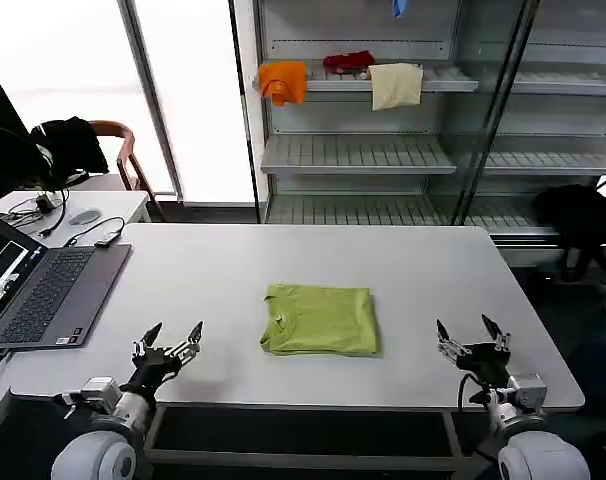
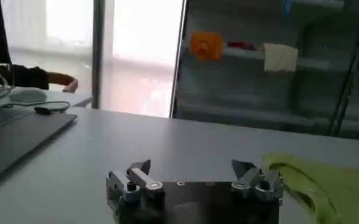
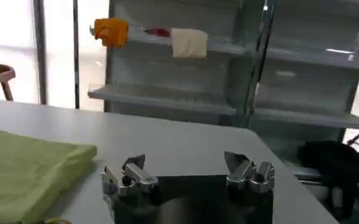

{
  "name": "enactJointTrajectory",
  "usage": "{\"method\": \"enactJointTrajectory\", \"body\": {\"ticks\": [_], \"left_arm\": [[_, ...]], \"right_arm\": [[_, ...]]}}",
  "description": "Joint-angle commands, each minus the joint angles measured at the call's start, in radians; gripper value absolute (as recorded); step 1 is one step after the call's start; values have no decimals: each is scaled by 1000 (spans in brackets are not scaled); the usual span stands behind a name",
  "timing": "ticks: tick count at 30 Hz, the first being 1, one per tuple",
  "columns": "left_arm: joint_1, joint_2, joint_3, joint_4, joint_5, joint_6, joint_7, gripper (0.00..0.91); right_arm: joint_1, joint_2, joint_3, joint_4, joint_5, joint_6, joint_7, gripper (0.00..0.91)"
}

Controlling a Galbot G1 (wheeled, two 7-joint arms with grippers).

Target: Fold and organize the clothes.

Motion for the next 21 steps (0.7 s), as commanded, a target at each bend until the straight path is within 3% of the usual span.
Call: {"method": "enactJointTrajectory", "body": {"ticks": [1,11,21], "left_arm": [[-8,-1,-6,-6,12,4,1,907],[-15,8,-21,31,-53,27,3,907],[-25,21,-18,65,-82,-20,16,907]], "right_arm": [[-41,-35,56,35,-11,-6,-15,907],[-19,-16,17,33,-15,-82,0,907],[12,-4,-19,-3,-29,-12,-41,907]]}}
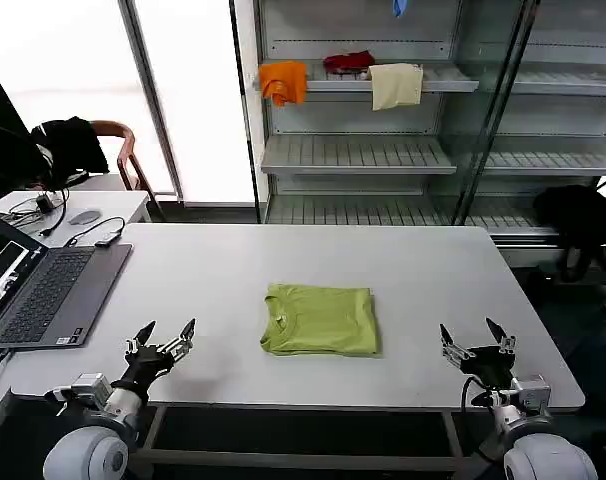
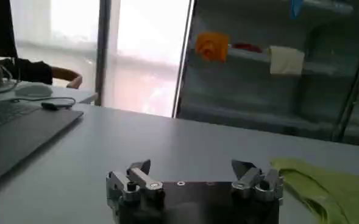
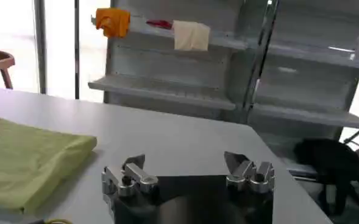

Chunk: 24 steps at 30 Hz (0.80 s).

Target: Fold and organize the clothes.

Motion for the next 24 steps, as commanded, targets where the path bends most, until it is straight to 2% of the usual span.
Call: {"method": "enactJointTrajectory", "body": {"ticks": [1,3,5,8,11,13,19,24], "left_arm": [[-11,6,10,50,-21,-49,4,907],[-12,4,8,58,-20,-66,10,907],[-1,5,9,58,-20,-88,17,907],[32,16,18,43,-22,-148,27,907],[83,54,15,16,-21,-181,50,907],[103,67,10,10,-23,-215,51,907],[134,68,-8,-5,-53,-257,47,907],[145,65,-11,-29,-76,-273,48,907]], "right_arm": [[30,7,-24,-33,-6,45,-33,907],[35,14,-30,-38,-5,59,-52,907],[31,19,-37,-38,-4,82,-93,907],[-3,30,-51,-8,9,85,-108,907],[-55,36,-61,38,4,93,-93,907],[-100,43,-64,72,-8,100,-65,907],[-190,55,-75,124,-53,150,-31,907],[-217,58,-101,150,-98,167,-28,907]]}}
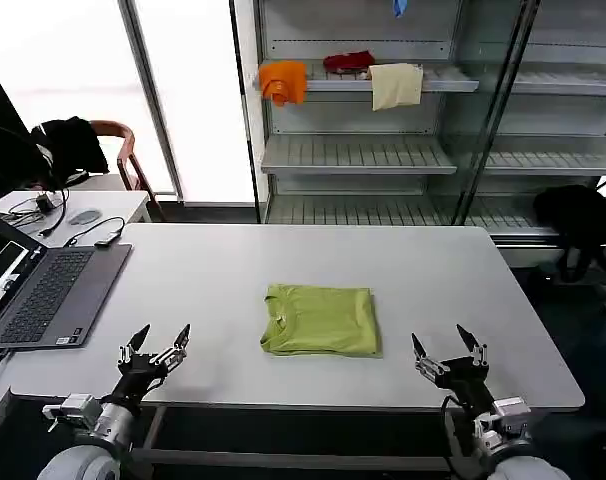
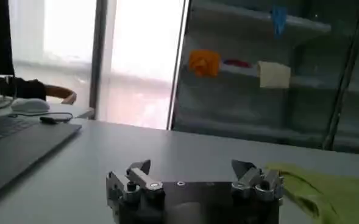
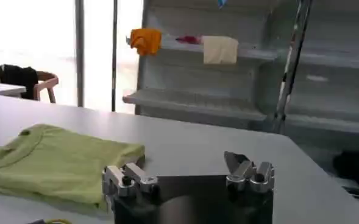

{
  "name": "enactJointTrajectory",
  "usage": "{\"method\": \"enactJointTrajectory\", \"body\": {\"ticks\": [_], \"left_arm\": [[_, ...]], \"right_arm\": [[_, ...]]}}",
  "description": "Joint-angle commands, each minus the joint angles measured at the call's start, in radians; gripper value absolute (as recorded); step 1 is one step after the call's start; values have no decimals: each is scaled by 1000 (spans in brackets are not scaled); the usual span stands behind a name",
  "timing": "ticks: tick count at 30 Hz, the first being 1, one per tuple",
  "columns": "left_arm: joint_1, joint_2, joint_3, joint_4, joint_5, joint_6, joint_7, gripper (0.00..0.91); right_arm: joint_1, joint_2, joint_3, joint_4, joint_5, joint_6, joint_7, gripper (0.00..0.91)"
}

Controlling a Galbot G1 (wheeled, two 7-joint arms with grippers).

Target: Fold and organize the clothes.

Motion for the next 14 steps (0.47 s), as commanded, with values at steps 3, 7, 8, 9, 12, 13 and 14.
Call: {"method": "enactJointTrajectory", "body": {"ticks": [3,7,8,9,12,13,14], "left_arm": [[51,8,-2,-42,-36,-84,10,907],[60,6,-4,-42,-28,-90,10,907],[63,7,-6,-42,-28,-91,11,907],[68,8,-8,-43,-28,-92,11,907],[78,7,-14,-45,-28,-93,10,907],[83,5,-15,-49,-27,-93,10,907],[85,5,-15,-51,-26,-93,10,907]], "right_arm": [[-110,22,-50,82,-92,52,16,907],[-105,25,-64,74,-100,51,14,907],[-105,24,-65,73,-100,51,14,907],[-105,24,-66,73,-100,52,13,907],[-108,23,-70,69,-98,53,12,907],[-109,22,-72,70,-97,54,12,907],[-110,22,-73,70,-97,54,12,907]]}}
